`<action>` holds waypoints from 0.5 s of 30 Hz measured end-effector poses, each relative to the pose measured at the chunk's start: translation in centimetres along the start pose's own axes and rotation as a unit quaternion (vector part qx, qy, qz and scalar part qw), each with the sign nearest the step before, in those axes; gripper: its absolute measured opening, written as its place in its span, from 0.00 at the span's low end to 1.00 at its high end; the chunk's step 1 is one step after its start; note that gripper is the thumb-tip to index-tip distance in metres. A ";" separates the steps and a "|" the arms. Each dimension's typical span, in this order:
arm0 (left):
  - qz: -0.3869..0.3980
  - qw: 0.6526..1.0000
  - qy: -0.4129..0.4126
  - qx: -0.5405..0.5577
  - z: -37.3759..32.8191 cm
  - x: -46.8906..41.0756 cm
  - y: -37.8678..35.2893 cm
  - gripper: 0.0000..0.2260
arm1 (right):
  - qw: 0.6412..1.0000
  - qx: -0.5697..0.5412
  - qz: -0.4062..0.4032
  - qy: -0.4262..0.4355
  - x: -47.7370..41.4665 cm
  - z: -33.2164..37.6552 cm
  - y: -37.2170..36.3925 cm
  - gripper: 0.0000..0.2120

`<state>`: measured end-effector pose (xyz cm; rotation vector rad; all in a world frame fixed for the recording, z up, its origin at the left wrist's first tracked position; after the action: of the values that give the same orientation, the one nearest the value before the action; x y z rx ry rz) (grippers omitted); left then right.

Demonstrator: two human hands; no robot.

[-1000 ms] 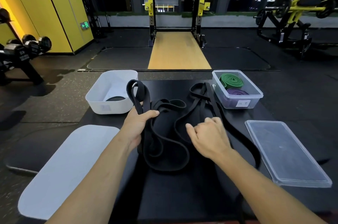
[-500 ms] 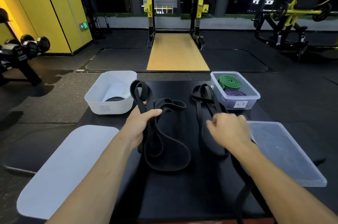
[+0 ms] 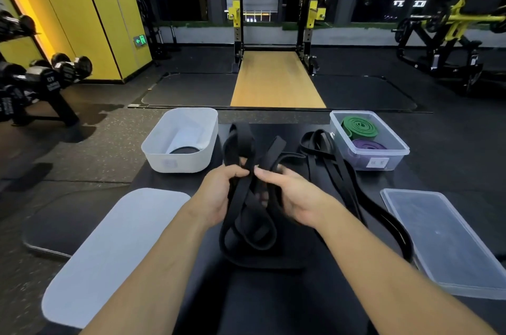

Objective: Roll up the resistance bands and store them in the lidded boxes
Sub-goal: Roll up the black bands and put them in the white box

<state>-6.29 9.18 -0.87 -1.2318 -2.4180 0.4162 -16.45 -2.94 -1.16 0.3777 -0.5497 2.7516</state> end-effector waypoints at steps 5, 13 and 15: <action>-0.055 0.998 -0.026 -0.029 -0.4 0.1 1.2 0.16 | 0.975 0.138 -0.163 0.064 -0.9 1.1 2.3 0.05; -0.022 0.994 -0.083 -0.060 -0.6 0.7 2.9 0.27 | 0.968 0.039 -0.214 0.128 -2.5 2.2 5.3 0.12; -0.008 0.995 -0.077 -0.061 -0.4 0.8 3.2 0.28 | 0.961 0.066 -0.231 0.136 -3.0 3.0 5.2 0.12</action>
<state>-4.33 11.69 -1.72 -1.2726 -2.6160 0.3759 -14.94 -9.51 -1.12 0.1284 -0.1758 2.3348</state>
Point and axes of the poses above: each hand's wrist, its own x-axis away from the middle knuckle, its own y-axis out of the back of the hand, z = x × y, the point moved 3 cm from there along -x, towards the middle knuckle, and after that the axes turned 4 degrees about z, right-handed, at the moved point
